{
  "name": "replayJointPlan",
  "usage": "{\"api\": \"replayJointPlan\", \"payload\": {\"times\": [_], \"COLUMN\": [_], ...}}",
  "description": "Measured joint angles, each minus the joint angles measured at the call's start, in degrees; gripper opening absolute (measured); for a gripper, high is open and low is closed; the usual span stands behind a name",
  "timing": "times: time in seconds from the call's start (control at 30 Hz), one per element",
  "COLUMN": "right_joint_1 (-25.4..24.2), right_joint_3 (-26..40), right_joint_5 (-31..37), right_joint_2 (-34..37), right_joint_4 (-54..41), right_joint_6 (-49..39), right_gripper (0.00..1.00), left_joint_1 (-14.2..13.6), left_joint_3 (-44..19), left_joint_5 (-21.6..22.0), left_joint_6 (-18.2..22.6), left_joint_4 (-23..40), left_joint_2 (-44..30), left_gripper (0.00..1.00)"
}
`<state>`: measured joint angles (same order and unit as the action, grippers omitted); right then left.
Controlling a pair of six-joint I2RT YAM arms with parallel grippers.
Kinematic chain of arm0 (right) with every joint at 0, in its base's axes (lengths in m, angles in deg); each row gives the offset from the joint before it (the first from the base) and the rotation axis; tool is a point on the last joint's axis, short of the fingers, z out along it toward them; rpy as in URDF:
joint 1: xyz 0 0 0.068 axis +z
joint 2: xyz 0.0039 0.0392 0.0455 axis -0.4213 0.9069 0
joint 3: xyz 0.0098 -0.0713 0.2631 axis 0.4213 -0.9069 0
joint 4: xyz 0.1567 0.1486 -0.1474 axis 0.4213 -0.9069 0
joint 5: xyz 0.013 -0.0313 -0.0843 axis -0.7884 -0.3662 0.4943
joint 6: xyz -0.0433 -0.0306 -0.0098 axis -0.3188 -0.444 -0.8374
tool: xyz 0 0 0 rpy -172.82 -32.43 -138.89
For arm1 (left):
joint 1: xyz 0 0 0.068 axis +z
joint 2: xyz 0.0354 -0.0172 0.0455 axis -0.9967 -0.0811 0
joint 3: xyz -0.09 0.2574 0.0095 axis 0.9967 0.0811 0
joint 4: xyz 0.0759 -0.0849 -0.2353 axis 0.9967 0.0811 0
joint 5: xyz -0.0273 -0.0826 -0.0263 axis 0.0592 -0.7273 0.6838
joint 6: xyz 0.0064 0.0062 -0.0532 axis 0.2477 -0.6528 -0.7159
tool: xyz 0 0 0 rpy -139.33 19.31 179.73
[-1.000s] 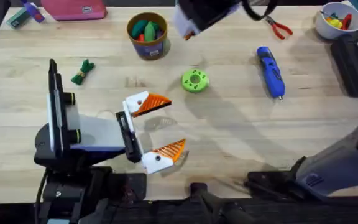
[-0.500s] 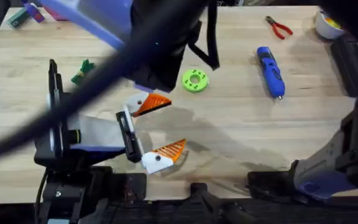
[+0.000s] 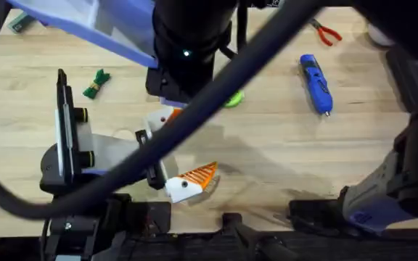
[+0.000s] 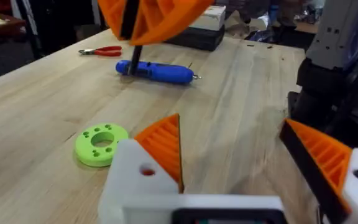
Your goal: Pick up the gripper from the table and insert it into the empty holder that is missing its gripper. Then pick up a screw, insert it into the mounting hole, and use the screwdriver to tighten it. Finally, clean up the table by picking up the vegetable and placing it into the bucket.
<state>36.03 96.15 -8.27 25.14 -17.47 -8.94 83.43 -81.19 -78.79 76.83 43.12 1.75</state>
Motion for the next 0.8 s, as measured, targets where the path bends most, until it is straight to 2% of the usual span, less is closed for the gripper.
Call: {"api": "replayJointPlan", "payload": {"times": [0.33,0.8], "right_joint_1": [0.0,-0.1], "right_joint_3": [-0.5,-1.0], "right_joint_5": [-4.8,-6.7], "right_joint_2": [0.0,1.6], "right_joint_4": [0.5,2.0], "right_joint_6": [-7.8,-10.0], "right_gripper": [0.006,0.006], "left_joint_1": [0.0,0.0], "left_joint_3": [0.0,0.0], "left_joint_5": [-0.1,-0.1], "left_joint_6": [0.0,0.0], "left_joint_4": [0.0,0.0], "left_joint_2": [0.0,0.0], "left_gripper": [0.987,0.987]}}
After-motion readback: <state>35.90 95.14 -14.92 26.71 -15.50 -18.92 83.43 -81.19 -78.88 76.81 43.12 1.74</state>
